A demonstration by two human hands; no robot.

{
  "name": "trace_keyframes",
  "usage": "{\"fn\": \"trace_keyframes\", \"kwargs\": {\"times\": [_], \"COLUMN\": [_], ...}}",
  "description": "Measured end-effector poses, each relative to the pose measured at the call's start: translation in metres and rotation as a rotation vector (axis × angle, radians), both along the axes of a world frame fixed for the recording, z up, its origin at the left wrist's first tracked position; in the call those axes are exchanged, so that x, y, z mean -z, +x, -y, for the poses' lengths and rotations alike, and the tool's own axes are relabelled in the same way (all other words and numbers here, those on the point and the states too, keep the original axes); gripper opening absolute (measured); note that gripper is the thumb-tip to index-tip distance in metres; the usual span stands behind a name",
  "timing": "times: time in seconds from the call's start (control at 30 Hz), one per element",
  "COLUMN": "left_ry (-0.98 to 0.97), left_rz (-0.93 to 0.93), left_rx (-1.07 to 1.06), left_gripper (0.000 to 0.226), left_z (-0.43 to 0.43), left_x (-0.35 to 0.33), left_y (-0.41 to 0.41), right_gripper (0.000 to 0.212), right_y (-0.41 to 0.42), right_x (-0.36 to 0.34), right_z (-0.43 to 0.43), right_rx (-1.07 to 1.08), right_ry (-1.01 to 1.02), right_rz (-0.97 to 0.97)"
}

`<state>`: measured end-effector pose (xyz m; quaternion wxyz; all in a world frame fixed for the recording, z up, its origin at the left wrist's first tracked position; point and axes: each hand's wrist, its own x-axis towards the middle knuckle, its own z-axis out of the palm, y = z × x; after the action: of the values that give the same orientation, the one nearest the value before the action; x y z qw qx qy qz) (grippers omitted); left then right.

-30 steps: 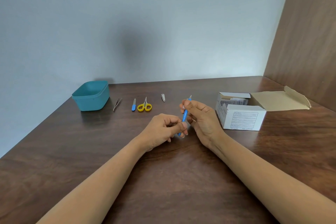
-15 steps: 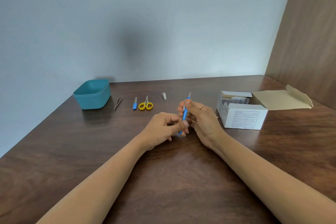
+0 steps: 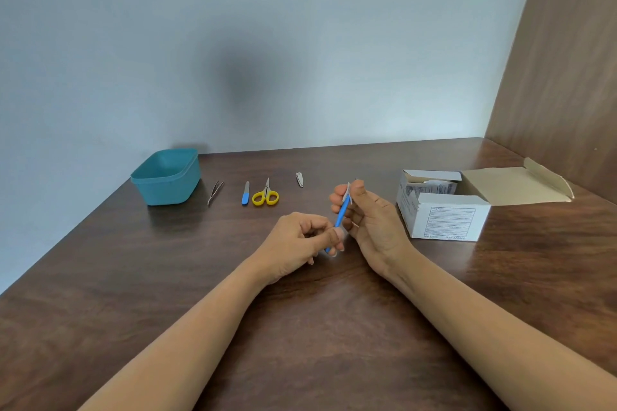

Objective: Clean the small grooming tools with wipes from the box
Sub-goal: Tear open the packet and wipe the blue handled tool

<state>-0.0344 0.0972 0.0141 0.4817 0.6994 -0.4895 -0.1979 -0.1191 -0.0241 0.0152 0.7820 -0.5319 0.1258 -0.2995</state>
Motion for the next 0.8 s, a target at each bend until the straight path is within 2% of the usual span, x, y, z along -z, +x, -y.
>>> {"fn": "trace_keyframes", "kwargs": {"times": [0.27,0.57,0.73,0.8], "left_ry": [0.000,0.024,0.028,0.026], "left_rz": [0.000,0.001,0.013,0.008], "left_rx": [-0.004,-0.026,-0.032,-0.031], "left_gripper": [0.023,0.024,0.023,0.024], "left_z": [-0.0010,-0.0008,-0.0008,-0.0010], "left_x": [-0.0019,-0.0016,-0.0021,-0.0024], "left_y": [-0.0020,-0.0002,0.0016,0.0015], "right_gripper": [0.020,0.028,0.018,0.022], "right_y": [-0.0011,-0.0025,-0.0027,-0.0026], "right_x": [-0.0039,-0.0041,-0.0054,-0.0067], "right_z": [-0.0007,0.0009,0.0008,0.0007], "right_rx": [0.013,-0.013,-0.050,-0.055], "right_ry": [0.076,0.073,0.088,0.097], "right_rz": [0.033,0.008,0.045,0.045]}}
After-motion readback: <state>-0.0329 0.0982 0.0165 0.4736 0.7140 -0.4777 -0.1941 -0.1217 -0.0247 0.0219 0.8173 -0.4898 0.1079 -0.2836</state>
